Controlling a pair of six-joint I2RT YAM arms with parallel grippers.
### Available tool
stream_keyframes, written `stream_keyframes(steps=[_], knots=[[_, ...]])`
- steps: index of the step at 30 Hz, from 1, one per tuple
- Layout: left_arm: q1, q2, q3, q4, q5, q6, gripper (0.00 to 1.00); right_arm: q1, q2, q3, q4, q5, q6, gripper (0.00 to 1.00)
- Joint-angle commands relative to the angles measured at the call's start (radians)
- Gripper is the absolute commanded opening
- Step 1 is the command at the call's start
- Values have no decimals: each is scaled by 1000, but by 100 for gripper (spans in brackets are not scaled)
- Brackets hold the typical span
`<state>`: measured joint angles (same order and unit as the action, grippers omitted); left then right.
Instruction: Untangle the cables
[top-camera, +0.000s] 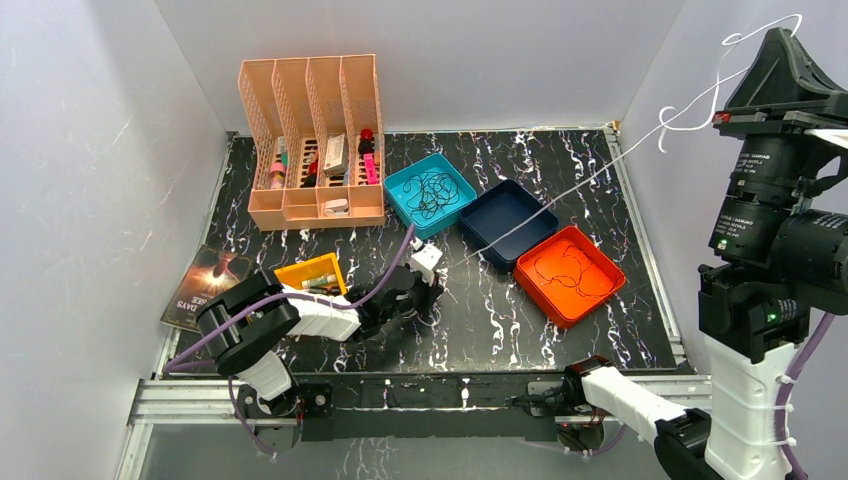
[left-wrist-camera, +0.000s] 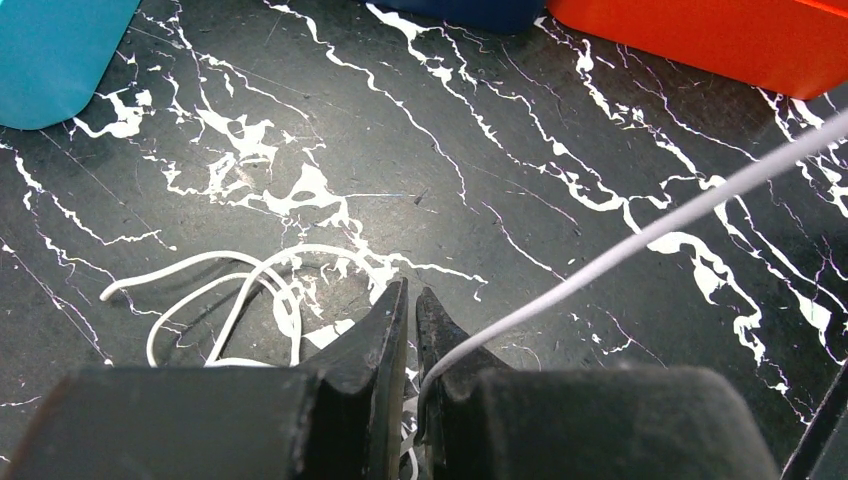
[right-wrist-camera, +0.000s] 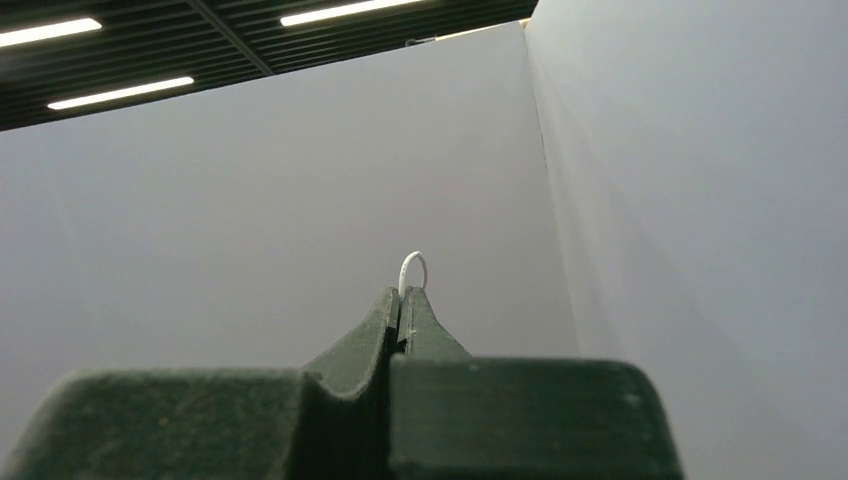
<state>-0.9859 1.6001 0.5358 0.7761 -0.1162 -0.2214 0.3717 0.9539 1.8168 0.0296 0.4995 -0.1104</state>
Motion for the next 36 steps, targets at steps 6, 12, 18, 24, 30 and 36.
stream_keyframes(steps=[6,12,18,24,30,36], knots=[[-4,14,14,-11,-8,-10,8,4,49,126,167,23,-104,0],[-4,17,15,-16,-14,-16,8,11,89,221,210,26,-176,0],[-4,18,10,-20,-20,-20,9,36,120,302,245,22,-239,0],[-4,15,13,-20,-23,-26,10,62,115,291,216,5,-220,0],[-5,-9,48,-82,-27,-28,13,68,117,224,180,7,-188,0],[-4,-75,92,-167,-42,-26,21,70,163,219,112,-17,-157,0]])
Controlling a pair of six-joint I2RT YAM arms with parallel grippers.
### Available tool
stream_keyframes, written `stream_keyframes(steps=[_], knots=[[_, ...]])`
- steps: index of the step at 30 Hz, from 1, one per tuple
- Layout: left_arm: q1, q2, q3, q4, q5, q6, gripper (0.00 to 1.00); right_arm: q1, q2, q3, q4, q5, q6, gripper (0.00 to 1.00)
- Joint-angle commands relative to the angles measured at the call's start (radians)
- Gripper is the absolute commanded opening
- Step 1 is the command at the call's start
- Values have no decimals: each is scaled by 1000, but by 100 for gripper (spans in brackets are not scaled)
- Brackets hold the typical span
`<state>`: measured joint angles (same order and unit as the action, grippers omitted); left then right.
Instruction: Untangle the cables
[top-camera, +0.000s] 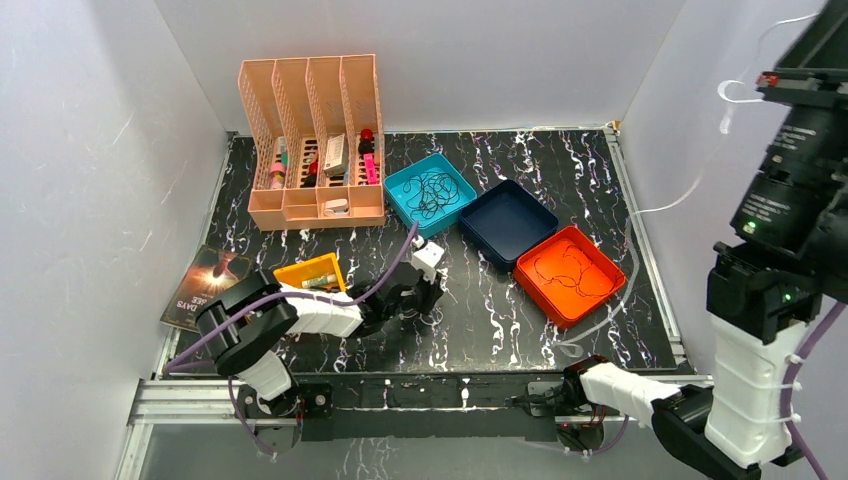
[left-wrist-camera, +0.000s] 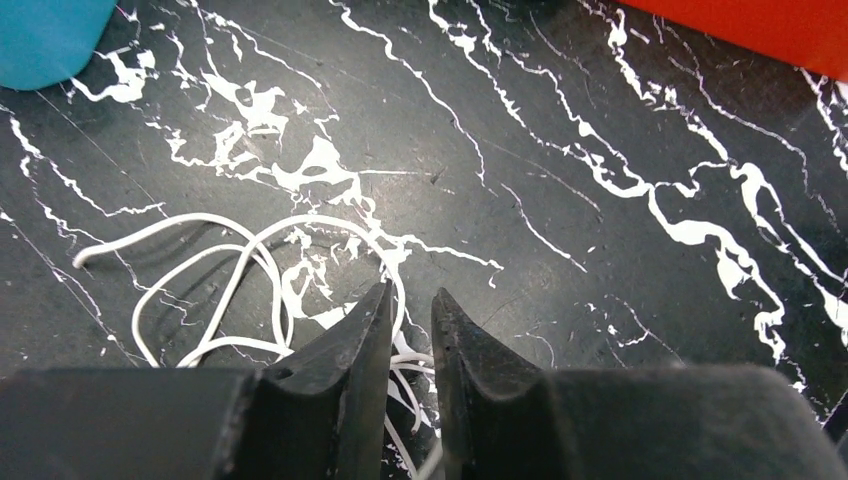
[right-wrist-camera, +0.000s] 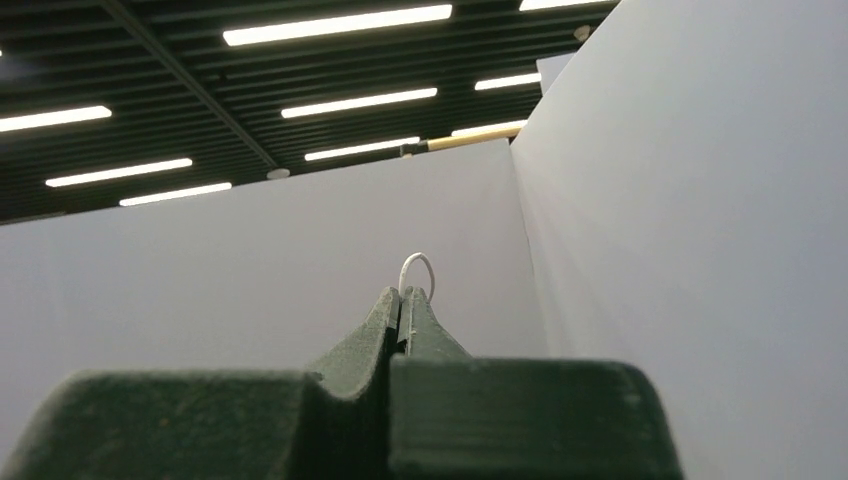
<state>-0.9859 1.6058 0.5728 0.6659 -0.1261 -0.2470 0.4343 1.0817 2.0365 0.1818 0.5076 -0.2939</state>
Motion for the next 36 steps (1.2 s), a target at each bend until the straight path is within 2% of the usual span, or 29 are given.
stream_keyframes(steps=[1,6,11,16,24,36], knots=[[-5,-92,64,-71,-37,0,23,7,47,2,-57,-30,39,0],[-3,-154,122,-159,-65,-2,36,7,139,41,-131,-41,66,0],[-4,-223,155,-224,-114,-8,54,6,238,92,-197,-53,88,0],[-3,-268,161,-258,-132,-26,64,7,301,104,-215,-83,122,0],[-3,-295,147,-282,-145,-44,70,5,371,94,-220,-73,124,0],[-3,-311,146,-316,-155,-44,75,-20,292,-123,-173,-34,144,0]])
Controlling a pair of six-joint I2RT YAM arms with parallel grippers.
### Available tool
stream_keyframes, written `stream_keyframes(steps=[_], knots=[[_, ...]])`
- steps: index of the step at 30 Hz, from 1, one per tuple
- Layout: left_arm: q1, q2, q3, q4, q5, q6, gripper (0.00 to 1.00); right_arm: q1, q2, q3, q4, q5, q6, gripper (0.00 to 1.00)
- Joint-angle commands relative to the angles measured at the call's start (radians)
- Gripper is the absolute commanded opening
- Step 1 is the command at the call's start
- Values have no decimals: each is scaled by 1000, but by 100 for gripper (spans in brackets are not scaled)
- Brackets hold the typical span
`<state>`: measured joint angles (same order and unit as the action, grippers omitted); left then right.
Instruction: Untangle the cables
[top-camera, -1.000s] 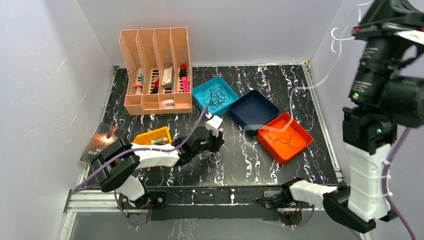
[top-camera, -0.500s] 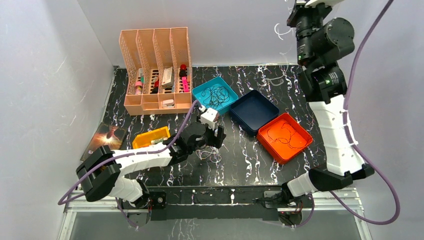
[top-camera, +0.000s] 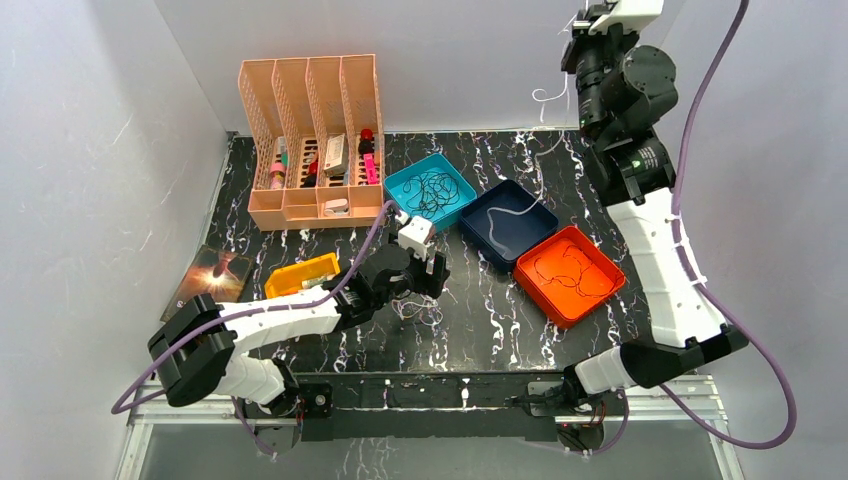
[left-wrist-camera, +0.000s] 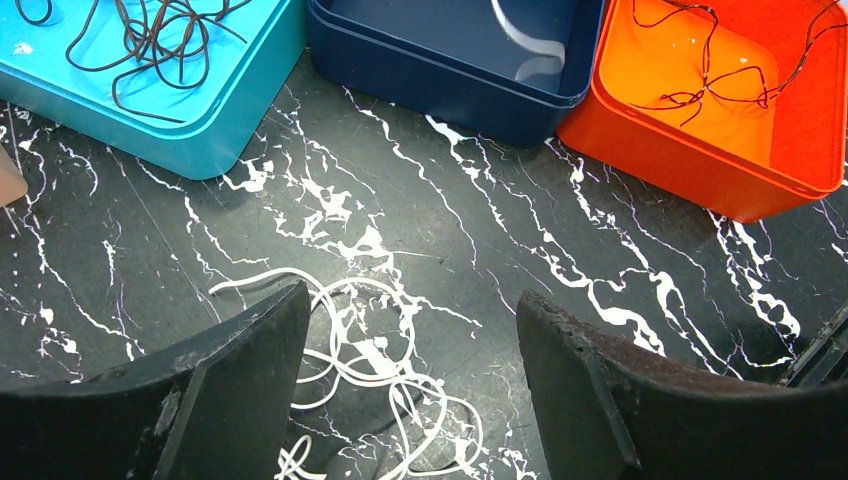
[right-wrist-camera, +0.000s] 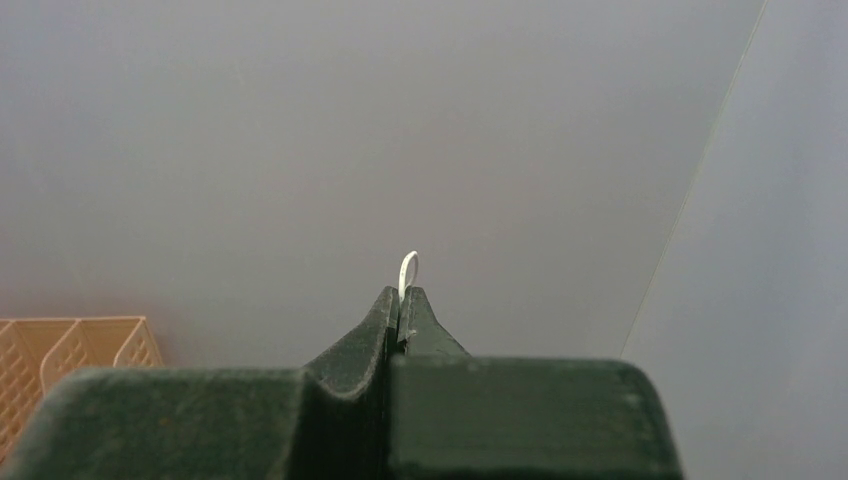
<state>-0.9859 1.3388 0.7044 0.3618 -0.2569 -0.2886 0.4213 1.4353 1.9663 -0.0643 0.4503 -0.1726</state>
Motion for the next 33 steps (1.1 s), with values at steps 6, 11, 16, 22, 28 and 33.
stream_keyframes(steps=[6,11,16,22,28,33], knots=[[-2,-41,12,-14,-29,-7,76,-10,-133,-212,54,26,65,0],[-2,-39,26,-37,-31,-12,77,-15,-209,-409,57,46,119,0],[-2,-35,29,-61,-42,-12,85,-23,-236,-512,44,41,164,0],[-3,-22,58,-116,-57,-34,94,-45,-204,-531,23,27,186,0],[-3,-14,86,-188,-78,-58,98,-81,-165,-510,18,-22,216,0],[-3,18,135,-286,-105,-70,98,-103,-120,-480,-8,-81,241,0]])
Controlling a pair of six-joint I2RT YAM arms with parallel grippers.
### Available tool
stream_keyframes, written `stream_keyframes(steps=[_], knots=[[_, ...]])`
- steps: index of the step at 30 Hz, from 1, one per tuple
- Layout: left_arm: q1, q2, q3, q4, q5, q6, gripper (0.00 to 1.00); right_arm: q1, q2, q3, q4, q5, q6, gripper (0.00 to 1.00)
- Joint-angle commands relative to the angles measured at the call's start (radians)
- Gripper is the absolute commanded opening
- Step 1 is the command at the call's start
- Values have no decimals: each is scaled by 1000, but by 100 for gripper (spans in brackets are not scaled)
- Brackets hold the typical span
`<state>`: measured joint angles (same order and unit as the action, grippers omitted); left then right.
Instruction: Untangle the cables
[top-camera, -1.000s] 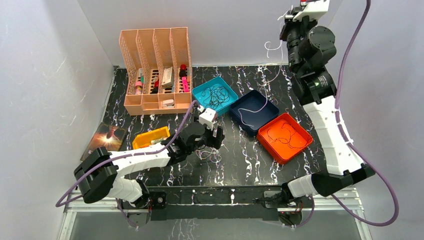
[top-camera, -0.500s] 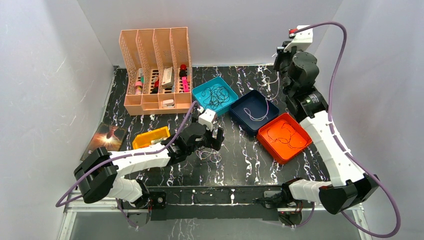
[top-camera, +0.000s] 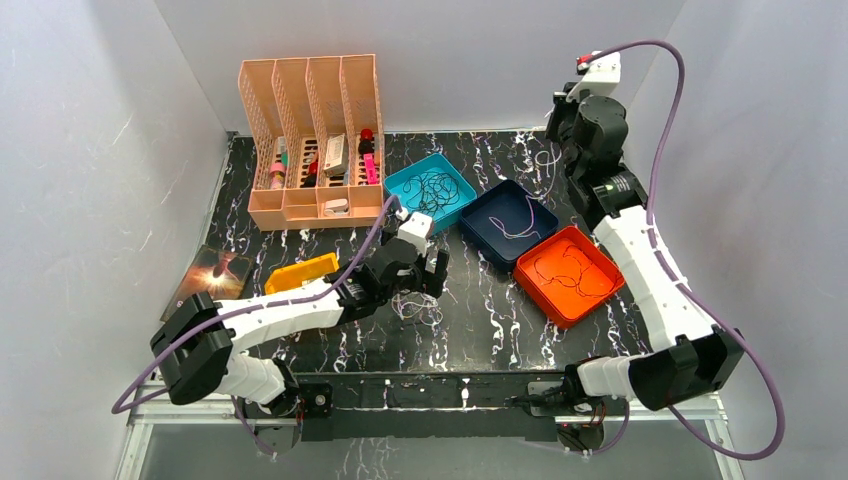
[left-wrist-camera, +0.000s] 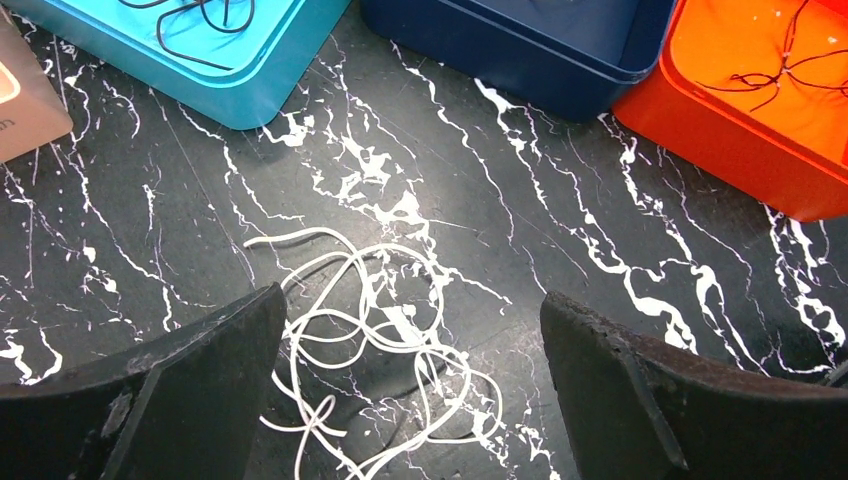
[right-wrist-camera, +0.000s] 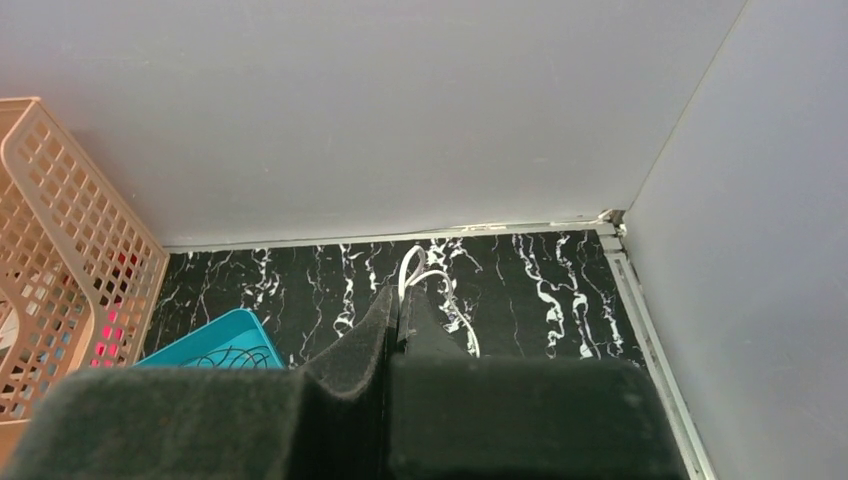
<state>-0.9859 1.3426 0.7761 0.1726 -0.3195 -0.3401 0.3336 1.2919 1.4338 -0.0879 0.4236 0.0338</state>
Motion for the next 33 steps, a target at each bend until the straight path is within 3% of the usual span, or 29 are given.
stream_keyframes(steps=[1,13,33], knots=[[-2,20,73,-120,-46,-22,98,-17,31,54,13,-64,40,0],[-3,3,101,-240,-119,-101,98,-29,46,-53,-40,-148,161,0],[-2,-55,109,-365,-64,-59,98,-33,105,-227,-58,-323,270,0]])
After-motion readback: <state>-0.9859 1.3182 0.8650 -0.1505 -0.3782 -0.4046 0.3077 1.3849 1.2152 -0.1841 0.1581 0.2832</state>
